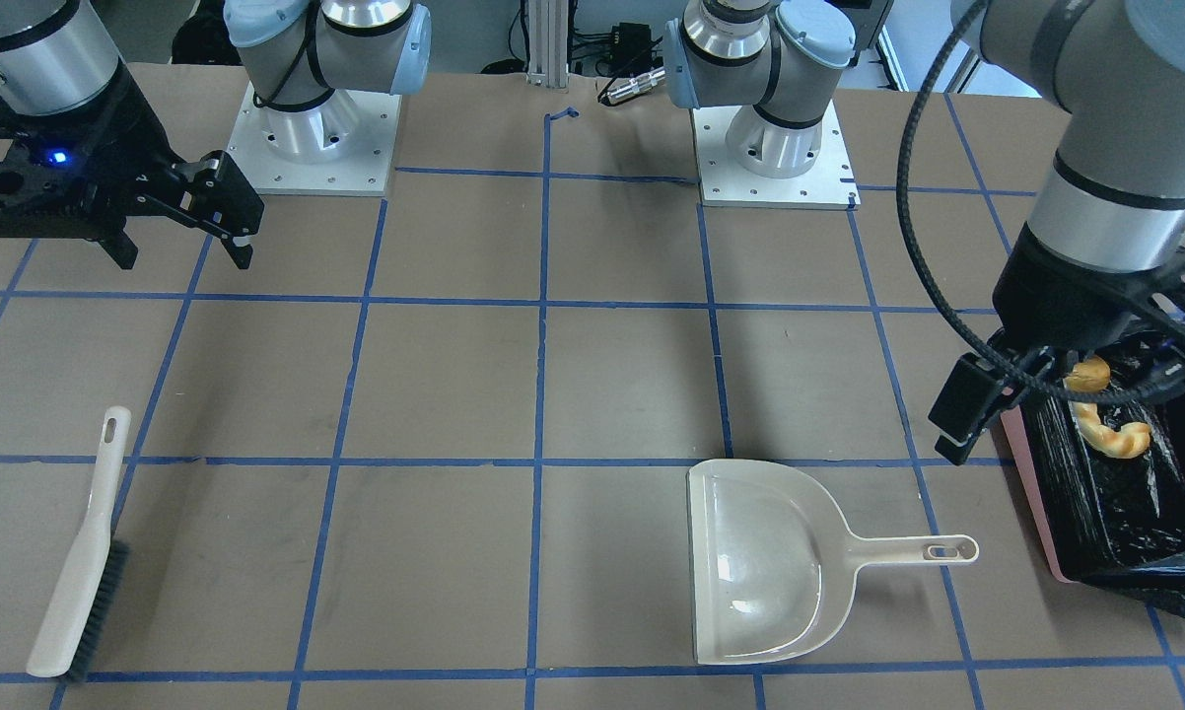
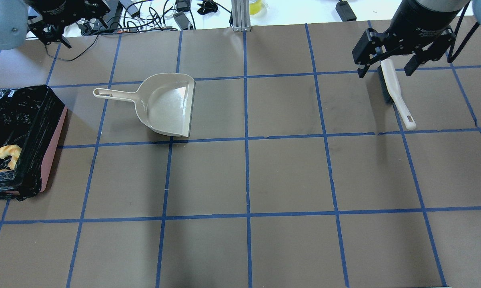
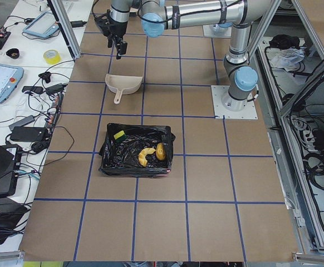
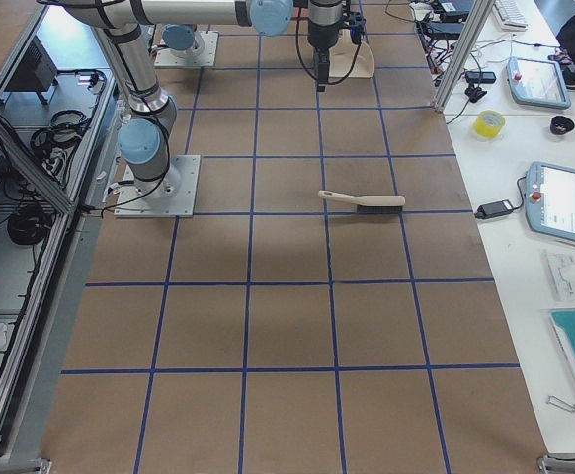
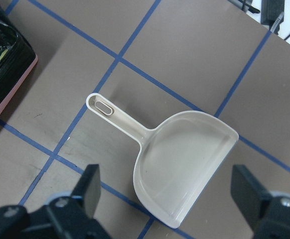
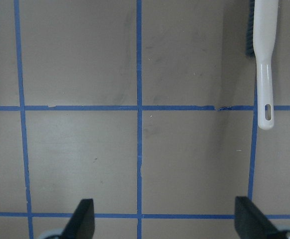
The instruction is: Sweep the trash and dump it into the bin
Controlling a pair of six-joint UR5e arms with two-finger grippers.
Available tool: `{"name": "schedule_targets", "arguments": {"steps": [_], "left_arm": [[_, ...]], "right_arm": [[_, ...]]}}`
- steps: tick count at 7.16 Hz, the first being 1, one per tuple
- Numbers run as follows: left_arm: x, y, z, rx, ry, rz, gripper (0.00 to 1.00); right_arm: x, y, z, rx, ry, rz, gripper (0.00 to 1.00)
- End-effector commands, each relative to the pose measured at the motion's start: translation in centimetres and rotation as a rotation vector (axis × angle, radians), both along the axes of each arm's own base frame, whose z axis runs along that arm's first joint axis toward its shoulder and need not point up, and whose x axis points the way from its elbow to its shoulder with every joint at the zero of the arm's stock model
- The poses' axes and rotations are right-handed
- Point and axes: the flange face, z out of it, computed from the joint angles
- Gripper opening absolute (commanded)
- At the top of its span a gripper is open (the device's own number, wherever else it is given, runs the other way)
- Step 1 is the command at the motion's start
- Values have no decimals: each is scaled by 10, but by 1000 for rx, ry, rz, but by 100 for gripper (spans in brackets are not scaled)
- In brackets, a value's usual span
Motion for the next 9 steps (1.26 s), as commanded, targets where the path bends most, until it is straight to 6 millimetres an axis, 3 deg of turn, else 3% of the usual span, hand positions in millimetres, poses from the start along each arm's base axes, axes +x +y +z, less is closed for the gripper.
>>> {"name": "schedule_targets", "arguments": {"steps": [1, 2, 3, 5, 6, 7, 9], "left_arm": [[-52, 35, -10, 51, 52, -211, 100], [-73, 49, -31, 116, 62, -240, 100], [-79, 65, -44, 183, 72, -254, 100], [-67, 81, -35, 260, 36, -429, 100], [-42, 82, -20, 287, 49, -397, 100], [-34, 85, -7, 303, 52, -401, 100], [-28, 94, -1, 334, 28, -403, 100]], "right_arm": [[0, 0, 0, 0, 1, 0, 100], [0, 0, 0, 0, 0, 0, 100], [0, 0, 0, 0, 0, 0, 100], [0, 0, 0, 0, 0, 0, 100], [0, 0, 0, 0, 0, 0, 100], [0, 0, 0, 0, 0, 0, 100], [0, 0, 0, 0, 0, 0, 100]]}}
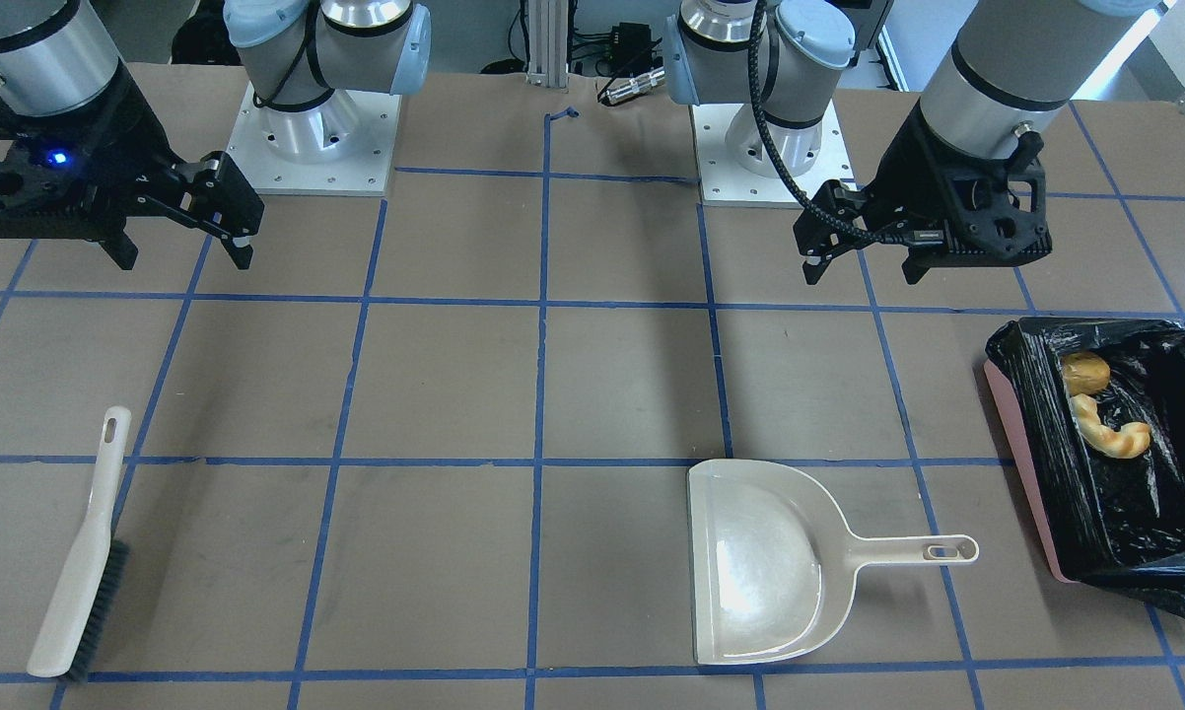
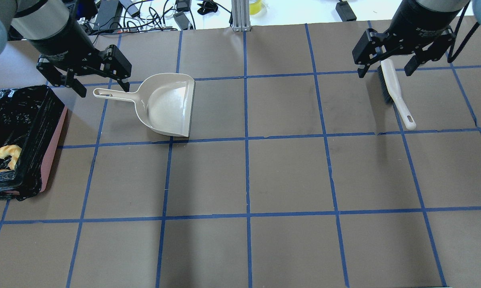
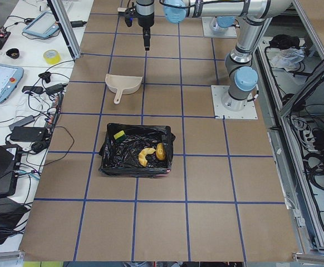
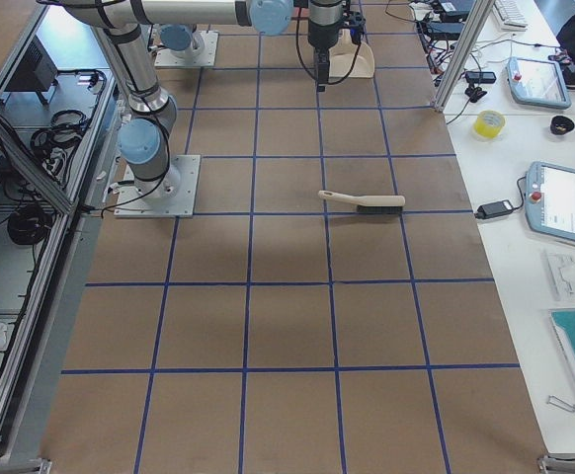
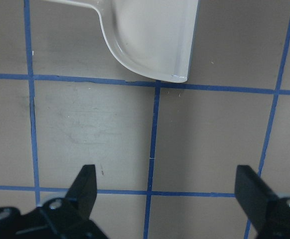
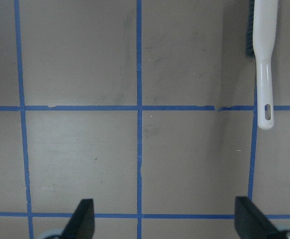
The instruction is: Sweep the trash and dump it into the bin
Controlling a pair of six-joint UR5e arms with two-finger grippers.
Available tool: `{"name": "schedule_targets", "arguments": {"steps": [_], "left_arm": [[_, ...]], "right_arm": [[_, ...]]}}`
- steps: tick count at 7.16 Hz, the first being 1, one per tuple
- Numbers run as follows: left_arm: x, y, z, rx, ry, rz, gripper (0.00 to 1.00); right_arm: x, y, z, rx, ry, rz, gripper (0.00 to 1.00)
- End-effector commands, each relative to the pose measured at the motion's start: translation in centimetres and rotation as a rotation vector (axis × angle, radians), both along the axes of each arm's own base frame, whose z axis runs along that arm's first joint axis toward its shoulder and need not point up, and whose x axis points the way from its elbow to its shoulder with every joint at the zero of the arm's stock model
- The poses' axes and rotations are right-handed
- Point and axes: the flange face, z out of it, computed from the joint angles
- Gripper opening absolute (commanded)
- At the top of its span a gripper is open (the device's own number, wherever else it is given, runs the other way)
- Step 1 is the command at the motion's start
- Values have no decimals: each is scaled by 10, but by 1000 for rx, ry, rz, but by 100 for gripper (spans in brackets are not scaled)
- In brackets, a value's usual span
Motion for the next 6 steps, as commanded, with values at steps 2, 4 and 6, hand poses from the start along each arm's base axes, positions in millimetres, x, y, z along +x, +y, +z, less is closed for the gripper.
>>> {"name": "schedule_targets", "arguments": {"steps": [2, 4, 6], "left_arm": [[4, 2, -10, 40, -49, -13, 100], [0, 2, -11, 42, -47, -19, 100], [0, 8, -9, 47, -54, -19, 100]], "right_arm": [[-1, 0, 0, 1, 8, 0, 100], [-1, 0, 0, 3, 11, 0, 100], [-1, 1, -1, 4, 11, 7, 100]]}}
